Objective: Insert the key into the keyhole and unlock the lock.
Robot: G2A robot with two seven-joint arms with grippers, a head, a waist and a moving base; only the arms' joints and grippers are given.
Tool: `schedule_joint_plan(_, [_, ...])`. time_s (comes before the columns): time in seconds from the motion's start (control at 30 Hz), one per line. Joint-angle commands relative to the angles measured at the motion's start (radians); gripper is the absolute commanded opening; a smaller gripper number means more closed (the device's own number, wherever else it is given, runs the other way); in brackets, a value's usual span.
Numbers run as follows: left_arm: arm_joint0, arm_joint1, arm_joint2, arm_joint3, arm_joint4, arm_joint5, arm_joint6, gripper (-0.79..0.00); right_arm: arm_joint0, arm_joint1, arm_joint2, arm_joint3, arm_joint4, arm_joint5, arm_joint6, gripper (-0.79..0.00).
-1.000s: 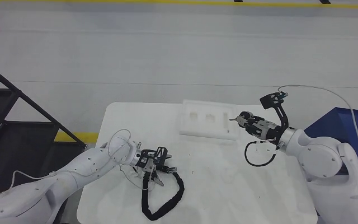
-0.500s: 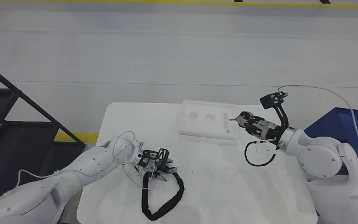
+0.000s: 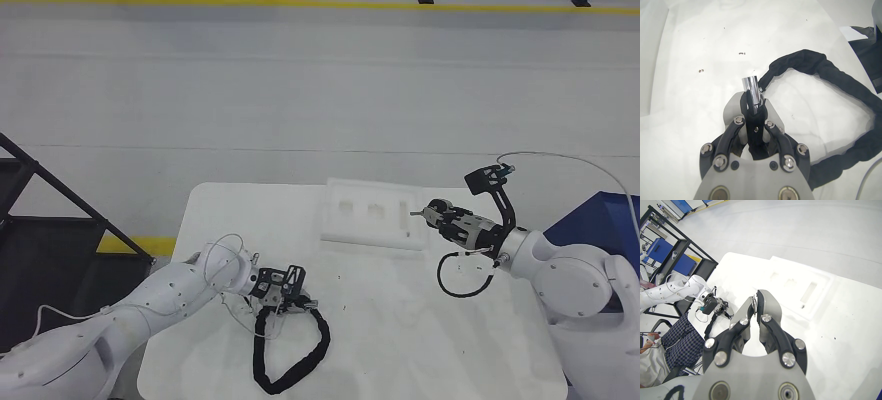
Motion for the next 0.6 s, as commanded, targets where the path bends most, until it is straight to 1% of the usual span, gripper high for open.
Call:
schedule_joint_plan(0.0, [0.003, -0.001, -0.01, -0.001, -0.009, 0.009, 0.0, -0.785, 0.0, 0.0, 0.0, 0.0, 0.0, 0.0, 0.0, -0.785])
schedule_joint_plan(0.1, [0.007, 0.002, -0.028, -0.008, -0.02, 0.02, 0.013, -0.785, 0.0, 0.0, 0.0, 0.0, 0.0, 0.0, 0.0, -0.785])
schedule_joint_plan(0.23, [0.017, 0.015, -0.052, -0.031, -0.016, 0.037, 0.04, -0.785, 0.0, 0.0, 0.0, 0.0, 0.0, 0.0, 0.0, -0.785])
schedule_joint_plan(0.37, [0.029, 0.032, -0.076, -0.066, -0.003, 0.048, 0.069, -0.785, 0.0, 0.0, 0.0, 0.0, 0.0, 0.0, 0.0, -0.785])
schedule_joint_plan(0.57, [0.056, 0.066, -0.12, -0.147, 0.031, 0.102, 0.092, -0.785, 0.0, 0.0, 0.0, 0.0, 0.0, 0.0, 0.0, -0.785])
